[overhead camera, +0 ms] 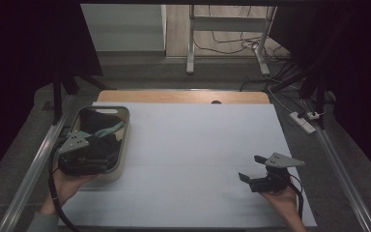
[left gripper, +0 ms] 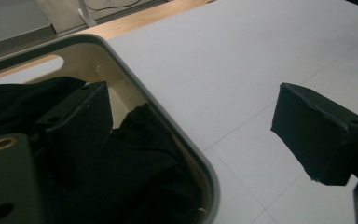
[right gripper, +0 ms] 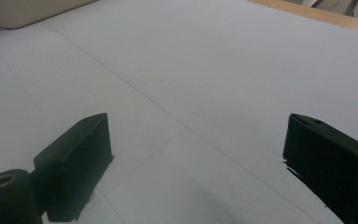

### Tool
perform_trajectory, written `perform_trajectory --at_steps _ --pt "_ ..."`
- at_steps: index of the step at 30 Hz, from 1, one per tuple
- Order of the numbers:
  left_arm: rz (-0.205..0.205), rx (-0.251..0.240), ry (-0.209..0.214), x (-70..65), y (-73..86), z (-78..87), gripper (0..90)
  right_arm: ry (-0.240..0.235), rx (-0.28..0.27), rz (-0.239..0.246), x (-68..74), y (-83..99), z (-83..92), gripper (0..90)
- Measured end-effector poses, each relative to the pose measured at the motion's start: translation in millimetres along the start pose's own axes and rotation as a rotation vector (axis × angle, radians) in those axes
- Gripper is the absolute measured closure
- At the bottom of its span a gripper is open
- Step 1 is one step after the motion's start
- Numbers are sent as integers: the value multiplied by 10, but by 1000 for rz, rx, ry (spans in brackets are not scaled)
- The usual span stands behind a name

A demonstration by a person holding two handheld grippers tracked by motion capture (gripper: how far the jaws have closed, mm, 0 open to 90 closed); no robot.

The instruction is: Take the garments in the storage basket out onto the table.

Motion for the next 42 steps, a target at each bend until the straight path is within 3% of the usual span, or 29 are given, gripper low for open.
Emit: perform_trajectory --at_steps 6,19,26,31,42 --pt "17 23 -13 161 -14 -33 126 2 6 0 1 9 -16 69" --pt "60 74 -88 558 -23 15 125 -1 15 1 -2 21 -30 69" --pt "71 96 -104 656 -19 87 120 -3 21 3 4 24 -38 69" --pt "102 122 -120 769 51 152 112 -5 27 1 2 26 -44 70" --pt "126 156 -127 873 157 234 91 -5 32 0 9 31 -54 70"
Point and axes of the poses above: each handheld gripper's, and its own axes: z roughly backward along the jaws, y roughly out of its underside, x roughly to its left, the point moved 3 cm from there along -z, roughly forward along the jaws, and after that the axes turned 1 degree about z, right-handed, at the moved point
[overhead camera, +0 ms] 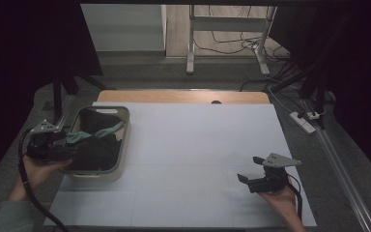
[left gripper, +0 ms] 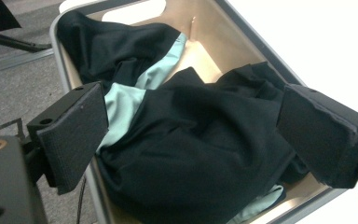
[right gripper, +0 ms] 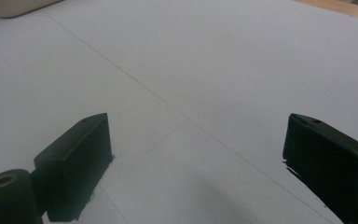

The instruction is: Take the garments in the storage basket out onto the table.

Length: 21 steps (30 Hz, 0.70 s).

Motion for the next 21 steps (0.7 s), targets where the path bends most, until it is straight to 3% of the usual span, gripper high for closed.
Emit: perform_trajectory --at_steps 21 --pt "22 126 47 153 214 -133 28 -5 19 -1 2 15 -29 70"
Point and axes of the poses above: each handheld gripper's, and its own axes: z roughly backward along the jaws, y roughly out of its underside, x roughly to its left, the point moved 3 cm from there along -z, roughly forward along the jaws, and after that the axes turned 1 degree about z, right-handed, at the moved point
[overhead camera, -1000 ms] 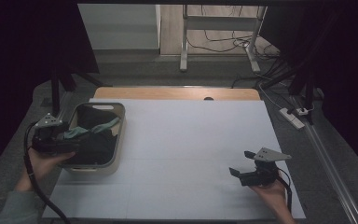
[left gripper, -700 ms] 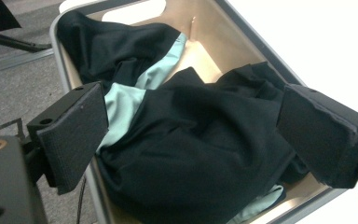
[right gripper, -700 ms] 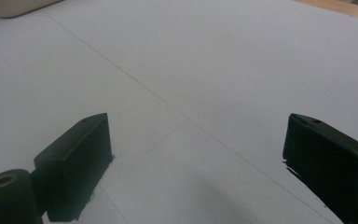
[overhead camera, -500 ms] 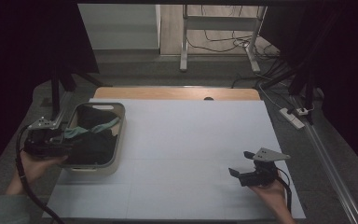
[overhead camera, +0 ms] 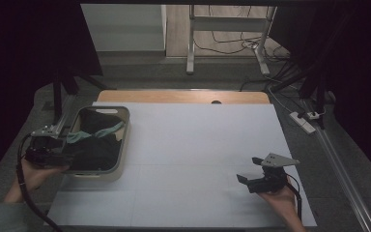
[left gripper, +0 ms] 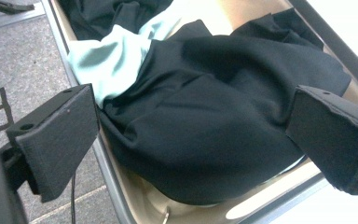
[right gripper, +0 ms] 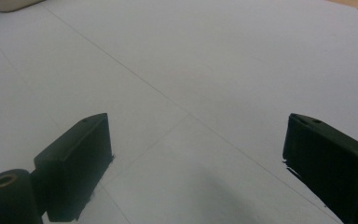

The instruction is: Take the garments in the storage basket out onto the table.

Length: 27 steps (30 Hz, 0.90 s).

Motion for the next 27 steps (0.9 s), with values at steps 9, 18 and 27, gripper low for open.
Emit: perform_trajectory --at_steps 9,18,27 --pt "-2 51 42 27 26 -40 33 -5 7 -2 0 7 -14 70" --pt "-1 111 74 8 5 -148 21 -6 12 0 3 10 -22 70" --pt "-26 227 66 -42 -40 -315 0 -6 14 1 6 10 -24 71"
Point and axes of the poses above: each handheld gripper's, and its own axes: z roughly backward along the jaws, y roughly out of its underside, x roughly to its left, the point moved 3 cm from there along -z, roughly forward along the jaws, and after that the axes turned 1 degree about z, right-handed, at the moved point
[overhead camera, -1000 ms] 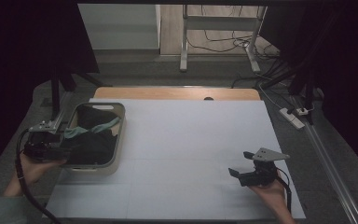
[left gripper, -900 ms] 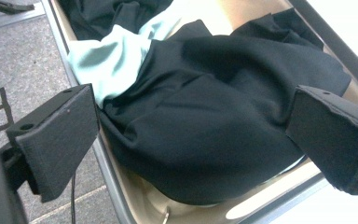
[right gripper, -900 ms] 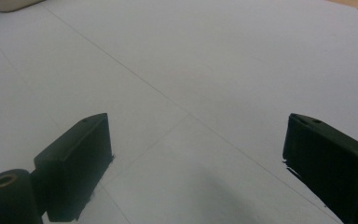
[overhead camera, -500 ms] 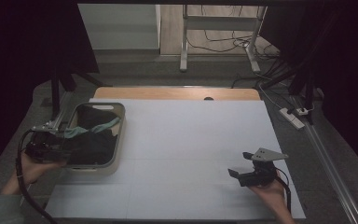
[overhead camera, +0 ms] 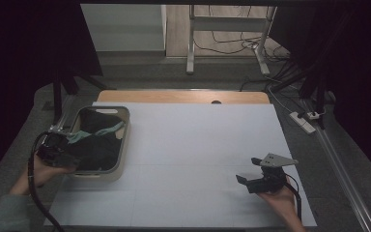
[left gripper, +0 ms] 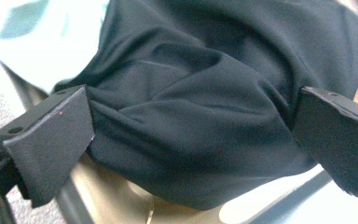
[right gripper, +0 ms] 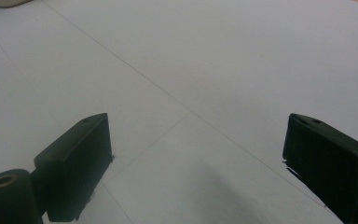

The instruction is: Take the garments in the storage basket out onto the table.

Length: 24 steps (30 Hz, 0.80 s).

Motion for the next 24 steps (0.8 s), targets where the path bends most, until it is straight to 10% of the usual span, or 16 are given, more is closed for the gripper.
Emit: perform_trajectory --at_steps 11,24 --pt "-6 82 -4 -36 -48 -139 131 0 6 3 1 2 -2 71" --pt "-68 56 -93 -59 -100 -146 685 5 21 4 7 12 -15 74"
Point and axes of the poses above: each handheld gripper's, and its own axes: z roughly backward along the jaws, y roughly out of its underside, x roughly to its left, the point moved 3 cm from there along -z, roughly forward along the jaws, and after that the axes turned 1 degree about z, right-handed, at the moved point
